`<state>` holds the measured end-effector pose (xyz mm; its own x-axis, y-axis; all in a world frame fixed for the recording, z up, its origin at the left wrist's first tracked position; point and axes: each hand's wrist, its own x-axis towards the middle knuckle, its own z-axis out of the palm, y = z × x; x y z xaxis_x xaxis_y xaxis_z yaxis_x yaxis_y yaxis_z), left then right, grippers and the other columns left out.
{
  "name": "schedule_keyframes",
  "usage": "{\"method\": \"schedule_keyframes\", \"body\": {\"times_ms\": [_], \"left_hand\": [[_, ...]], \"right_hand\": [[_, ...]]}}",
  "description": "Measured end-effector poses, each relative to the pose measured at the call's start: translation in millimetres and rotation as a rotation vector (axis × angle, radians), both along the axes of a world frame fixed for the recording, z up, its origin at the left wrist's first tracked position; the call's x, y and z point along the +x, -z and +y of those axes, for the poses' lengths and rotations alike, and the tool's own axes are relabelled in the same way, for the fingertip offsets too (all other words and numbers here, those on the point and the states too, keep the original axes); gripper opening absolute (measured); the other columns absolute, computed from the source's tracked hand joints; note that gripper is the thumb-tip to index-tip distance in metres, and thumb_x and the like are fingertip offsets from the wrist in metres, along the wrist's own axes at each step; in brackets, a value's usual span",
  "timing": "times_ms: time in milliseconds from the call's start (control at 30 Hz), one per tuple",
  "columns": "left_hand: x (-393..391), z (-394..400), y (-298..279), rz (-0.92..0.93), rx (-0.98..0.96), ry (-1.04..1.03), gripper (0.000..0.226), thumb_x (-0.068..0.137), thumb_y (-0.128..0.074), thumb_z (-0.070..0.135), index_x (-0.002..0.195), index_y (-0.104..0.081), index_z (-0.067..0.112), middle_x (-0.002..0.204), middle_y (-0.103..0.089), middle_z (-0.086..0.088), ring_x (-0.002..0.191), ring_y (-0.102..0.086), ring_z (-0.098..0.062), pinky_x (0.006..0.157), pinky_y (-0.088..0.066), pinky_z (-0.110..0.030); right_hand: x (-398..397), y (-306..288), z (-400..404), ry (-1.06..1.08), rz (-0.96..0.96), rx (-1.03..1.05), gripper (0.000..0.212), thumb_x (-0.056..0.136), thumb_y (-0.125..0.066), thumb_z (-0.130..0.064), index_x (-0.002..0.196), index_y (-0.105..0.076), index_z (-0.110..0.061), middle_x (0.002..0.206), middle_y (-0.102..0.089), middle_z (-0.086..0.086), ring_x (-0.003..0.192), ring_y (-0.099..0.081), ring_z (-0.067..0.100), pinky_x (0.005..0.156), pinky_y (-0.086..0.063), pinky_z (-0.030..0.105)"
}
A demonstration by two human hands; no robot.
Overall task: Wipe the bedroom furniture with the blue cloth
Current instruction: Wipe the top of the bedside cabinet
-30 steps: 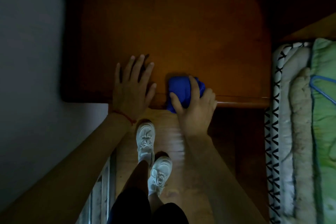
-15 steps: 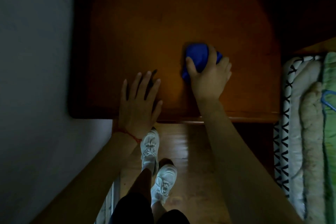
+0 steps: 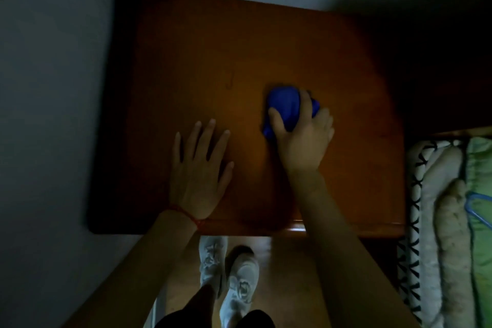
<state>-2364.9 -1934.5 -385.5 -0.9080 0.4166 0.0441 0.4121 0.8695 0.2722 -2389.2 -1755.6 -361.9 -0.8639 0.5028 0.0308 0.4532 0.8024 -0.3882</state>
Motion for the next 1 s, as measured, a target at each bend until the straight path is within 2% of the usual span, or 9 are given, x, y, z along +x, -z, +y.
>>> {"method": "schedule_keyframes", "body": {"times_ms": [100, 167, 267, 400, 600, 667, 767, 833, 1000], "left_hand": [[-1, 2, -1, -0.013, -0.009, -0.012, 0.053, 0.091, -0.036, 0.038, 0.138, -0.038, 0.012, 0.144, -0.039, -0.021, 0.133, -0.027, -0.035, 0.107, -0.014, -0.054], [-4, 5, -2, -0.022, -0.003, -0.025, 0.053, 0.091, -0.036, 0.038, 0.138, -0.037, 0.012, 0.143, -0.039, -0.022, 0.133, -0.027, -0.035, 0.107, -0.014, -0.053], [-21, 16, -4, -0.029, 0.001, -0.027, 0.054, 0.092, -0.036, 0.039, 0.139, -0.038, 0.011, 0.144, -0.039, -0.022, 0.133, -0.026, -0.035, 0.107, -0.014, -0.054], [-62, 45, -8, -0.017, 0.0, -0.037, 0.056, 0.092, -0.034, 0.039, 0.139, -0.041, 0.01, 0.145, -0.038, -0.021, 0.134, -0.026, -0.035, 0.107, -0.015, -0.056], [-95, 63, -4, -0.039, -0.023, -0.085, 0.057, 0.091, -0.034, 0.038, 0.138, -0.045, 0.007, 0.144, -0.039, -0.021, 0.133, -0.029, -0.037, 0.107, -0.017, -0.057], [-93, 60, -2, -0.028, -0.022, -0.068, 0.056, 0.092, -0.035, 0.037, 0.138, -0.044, 0.008, 0.145, -0.038, -0.021, 0.134, -0.026, -0.035, 0.108, -0.013, -0.055], [-93, 59, -1, -0.015, -0.002, -0.068, 0.054, 0.091, -0.038, 0.037, 0.137, -0.044, 0.009, 0.145, -0.038, -0.02, 0.134, -0.026, -0.035, 0.108, -0.013, -0.055], [-94, 60, -2, -0.02, 0.007, -0.075, 0.053, 0.091, -0.039, 0.037, 0.136, -0.045, 0.01, 0.144, -0.04, -0.02, 0.134, -0.027, -0.035, 0.108, -0.013, -0.055], [-94, 60, -4, -0.017, 0.036, -0.085, 0.052, 0.088, -0.042, 0.036, 0.135, -0.041, 0.013, 0.142, -0.043, -0.018, 0.132, -0.03, -0.034, 0.107, -0.015, -0.055]], "right_hand": [[53, 2, -15, -0.021, 0.006, 0.06, 0.063, 0.08, -0.049, -0.056, 0.126, -0.047, -0.013, 0.093, -0.055, 0.021, 0.079, -0.053, 0.034, 0.073, -0.038, 0.038], [57, 4, -13, -0.053, -0.01, 0.087, 0.062, 0.079, -0.048, -0.057, 0.123, -0.049, -0.013, 0.089, -0.056, 0.02, 0.075, -0.053, 0.033, 0.069, -0.04, 0.038], [1, 3, 5, -0.066, 0.009, 0.078, 0.062, 0.08, -0.051, -0.056, 0.124, -0.05, -0.012, 0.097, -0.055, 0.022, 0.084, -0.052, 0.035, 0.076, -0.039, 0.039], [-77, 1, 27, -0.004, -0.009, -0.01, 0.064, 0.082, -0.055, -0.053, 0.133, -0.042, -0.015, 0.113, -0.05, 0.021, 0.101, -0.047, 0.035, 0.087, -0.034, 0.04], [-16, 0, 17, -0.062, -0.025, 0.053, 0.062, 0.079, -0.047, -0.056, 0.125, -0.047, -0.015, 0.095, -0.056, 0.021, 0.08, -0.054, 0.034, 0.072, -0.041, 0.039], [-45, 0, 26, -0.092, -0.024, 0.057, 0.062, 0.078, -0.049, -0.055, 0.124, -0.048, -0.014, 0.099, -0.056, 0.022, 0.084, -0.053, 0.035, 0.076, -0.04, 0.041], [-124, -6, 44, -0.057, -0.061, -0.02, 0.064, 0.082, -0.054, -0.052, 0.134, -0.04, -0.017, 0.117, -0.048, 0.022, 0.107, -0.044, 0.036, 0.089, -0.029, 0.04], [-156, -6, 55, -0.026, -0.05, -0.056, 0.065, 0.083, -0.054, -0.052, 0.136, -0.037, -0.019, 0.121, -0.046, 0.02, 0.112, -0.041, 0.034, 0.089, -0.026, 0.037], [-111, -3, 46, -0.062, -0.051, -0.021, 0.067, 0.079, -0.046, -0.057, 0.133, -0.041, -0.017, 0.114, -0.05, 0.023, 0.102, -0.047, 0.037, 0.086, -0.033, 0.041]]}}
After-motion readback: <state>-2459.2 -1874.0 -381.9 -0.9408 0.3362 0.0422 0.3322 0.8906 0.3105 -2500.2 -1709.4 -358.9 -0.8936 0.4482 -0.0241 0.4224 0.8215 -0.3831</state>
